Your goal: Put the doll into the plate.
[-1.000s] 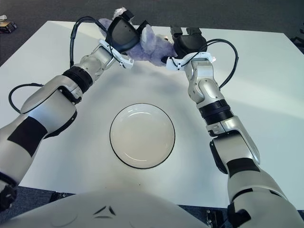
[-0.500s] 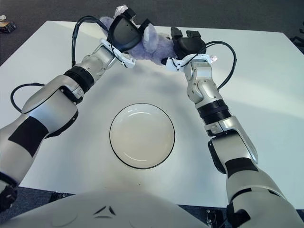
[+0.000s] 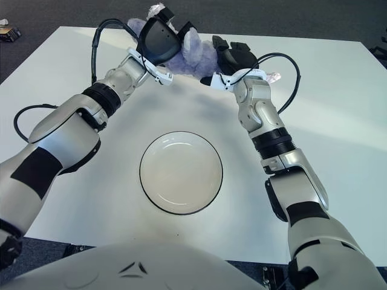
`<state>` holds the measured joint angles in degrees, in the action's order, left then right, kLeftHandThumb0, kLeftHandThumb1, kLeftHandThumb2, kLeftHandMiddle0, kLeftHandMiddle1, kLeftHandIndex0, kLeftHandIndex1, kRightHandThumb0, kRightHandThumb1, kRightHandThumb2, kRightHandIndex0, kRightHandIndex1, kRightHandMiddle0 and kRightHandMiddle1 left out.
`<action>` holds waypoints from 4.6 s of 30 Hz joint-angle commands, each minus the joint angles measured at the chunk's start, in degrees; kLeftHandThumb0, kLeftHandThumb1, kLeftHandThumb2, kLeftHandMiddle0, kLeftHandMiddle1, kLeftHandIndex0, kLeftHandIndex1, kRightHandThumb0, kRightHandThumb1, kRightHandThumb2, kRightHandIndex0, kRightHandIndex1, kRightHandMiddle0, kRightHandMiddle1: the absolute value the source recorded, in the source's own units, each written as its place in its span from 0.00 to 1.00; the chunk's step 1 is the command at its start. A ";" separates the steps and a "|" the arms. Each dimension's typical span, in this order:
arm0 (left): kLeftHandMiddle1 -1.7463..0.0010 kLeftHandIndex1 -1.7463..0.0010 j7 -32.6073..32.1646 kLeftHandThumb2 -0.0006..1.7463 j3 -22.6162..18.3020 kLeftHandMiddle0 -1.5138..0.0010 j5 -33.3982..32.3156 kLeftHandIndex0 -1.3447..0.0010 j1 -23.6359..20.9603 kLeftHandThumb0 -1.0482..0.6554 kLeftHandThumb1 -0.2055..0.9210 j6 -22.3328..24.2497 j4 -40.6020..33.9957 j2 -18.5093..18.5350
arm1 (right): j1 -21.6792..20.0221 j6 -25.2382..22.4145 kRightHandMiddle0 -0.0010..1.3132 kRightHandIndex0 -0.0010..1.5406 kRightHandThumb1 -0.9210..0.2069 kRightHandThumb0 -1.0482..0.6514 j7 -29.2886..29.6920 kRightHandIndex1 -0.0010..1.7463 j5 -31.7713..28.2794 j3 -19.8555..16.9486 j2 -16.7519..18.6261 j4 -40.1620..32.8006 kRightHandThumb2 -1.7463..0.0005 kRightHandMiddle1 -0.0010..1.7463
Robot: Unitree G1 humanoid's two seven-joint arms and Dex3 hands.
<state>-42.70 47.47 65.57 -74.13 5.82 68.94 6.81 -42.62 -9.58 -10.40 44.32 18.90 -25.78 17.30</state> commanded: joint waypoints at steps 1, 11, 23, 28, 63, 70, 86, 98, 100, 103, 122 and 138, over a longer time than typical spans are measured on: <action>0.00 0.00 -0.32 0.80 -0.76 0.12 -1.00 0.50 -2.52 0.31 0.40 1.78 -0.32 -1.03 | 0.42 1.96 0.00 0.00 0.00 0.00 0.52 0.05 -1.40 -0.12 0.27 0.91 0.72 0.00; 0.00 0.00 -0.46 0.79 -0.96 0.12 -1.33 0.51 -2.52 0.32 0.42 2.09 -0.56 -1.41 | -0.20 2.81 0.00 0.01 0.00 0.00 1.47 0.04 -1.54 0.26 0.25 2.61 0.72 0.00; 0.00 0.00 -0.69 0.77 -1.13 0.13 -1.51 0.53 -2.56 0.33 0.44 1.65 -0.72 -1.60 | -0.72 3.91 0.00 0.02 0.00 0.00 2.36 0.05 -1.49 0.49 0.29 4.28 0.72 0.00; 0.00 0.00 -0.52 0.76 -1.46 0.14 -1.93 0.54 -2.55 0.33 0.45 1.35 -0.96 -1.73 | -1.67 2.16 0.00 0.04 0.00 0.00 1.53 0.05 0.48 1.78 0.23 5.32 0.70 0.00; 0.00 0.00 11.17 0.81 -4.59 0.15 -4.42 0.50 1.72 0.32 0.39 1.96 -15.51 0.40 | -5.82 0.96 0.04 0.03 0.51 0.37 22.63 0.99 0.76 1.80 4.47 18.86 0.45 0.94; 0.00 0.00 11.55 0.81 -4.84 0.15 -4.82 0.49 1.93 0.31 0.39 0.96 -16.38 0.82 | -4.80 3.92 0.34 0.23 0.42 0.59 25.81 1.00 0.19 1.64 3.88 18.31 0.37 0.93; 0.00 0.00 9.57 0.82 -4.58 0.14 -4.40 0.48 1.65 0.31 0.38 -0.80 -14.91 0.85 | -4.75 11.78 0.50 0.43 0.72 0.62 26.99 0.99 -5.03 -0.42 3.45 21.03 0.11 1.00; 0.00 0.00 4.59 0.82 -5.19 0.12 -4.55 0.48 2.31 0.31 0.38 -1.58 -13.95 0.73 | -5.08 13.63 0.53 0.62 0.83 0.62 28.59 0.80 -6.16 -1.25 3.43 23.48 0.09 1.00; 0.00 0.00 3.11 0.81 -5.88 0.11 -5.43 0.49 2.53 0.31 0.39 -2.48 -13.74 0.55 | -5.19 13.55 0.51 0.62 0.83 0.62 29.04 0.81 -6.28 -1.42 3.58 24.04 0.09 1.00; 0.00 0.00 1.75 0.79 -6.48 0.11 -6.22 0.51 2.65 0.32 0.42 -3.65 -13.32 0.43 | -5.30 13.98 0.50 0.63 0.83 0.62 29.39 0.82 -6.64 -1.60 3.65 24.72 0.09 1.00; 0.00 0.00 -5.79 0.44 -14.47 0.67 -14.41 0.87 4.89 0.25 0.96 -18.31 -13.55 4.48 | -4.86 14.24 0.45 0.56 0.78 0.62 30.11 0.92 -7.76 -2.40 3.02 26.22 0.09 1.00; 0.22 0.35 3.58 0.57 -22.40 0.95 -23.55 1.00 9.14 0.07 1.00 -27.02 -20.62 8.76 | -5.91 17.36 0.43 0.53 0.74 0.62 34.73 0.93 -6.28 -1.89 2.26 30.88 0.12 1.00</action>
<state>-40.60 26.66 44.18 -66.46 -19.37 49.58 15.33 -47.78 7.33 22.81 37.68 16.97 -22.91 47.66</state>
